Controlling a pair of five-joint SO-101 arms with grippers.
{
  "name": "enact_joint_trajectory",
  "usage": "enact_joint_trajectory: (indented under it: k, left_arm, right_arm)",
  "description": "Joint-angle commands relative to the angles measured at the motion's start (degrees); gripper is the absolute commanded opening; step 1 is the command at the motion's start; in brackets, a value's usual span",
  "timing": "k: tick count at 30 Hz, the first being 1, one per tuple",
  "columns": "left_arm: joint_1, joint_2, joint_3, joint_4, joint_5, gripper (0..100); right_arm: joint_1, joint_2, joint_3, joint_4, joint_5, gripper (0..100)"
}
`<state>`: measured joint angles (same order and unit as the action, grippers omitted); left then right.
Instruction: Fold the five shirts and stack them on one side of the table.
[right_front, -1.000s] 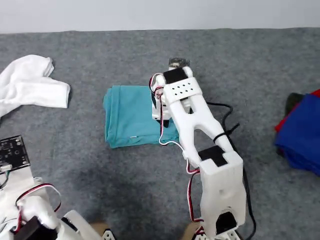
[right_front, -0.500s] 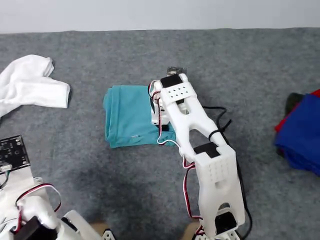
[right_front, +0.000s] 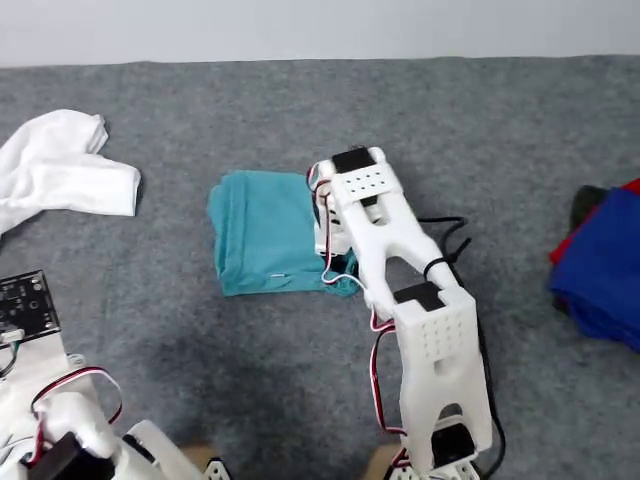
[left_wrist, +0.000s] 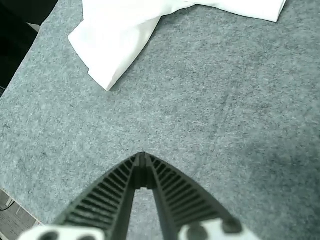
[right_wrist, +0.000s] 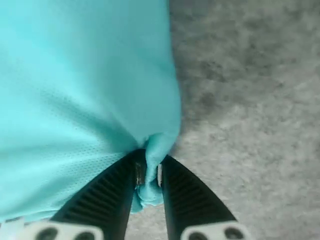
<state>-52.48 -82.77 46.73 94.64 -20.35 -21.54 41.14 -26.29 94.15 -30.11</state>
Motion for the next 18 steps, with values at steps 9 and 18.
enact_joint_trajectory:
  k: [9,18]
  left_arm:
    - [-0.26,-0.18,-2.15,0.35,-0.26,0]
    - [-0.26,-0.18,-2.24,0.35,-0.26,0]
  right_arm:
    - [12.53,-2.86,-0.53,2.77,16.7,0.9]
    - [19.38,-6.81,-0.53,-2.68,38.33,0.9]
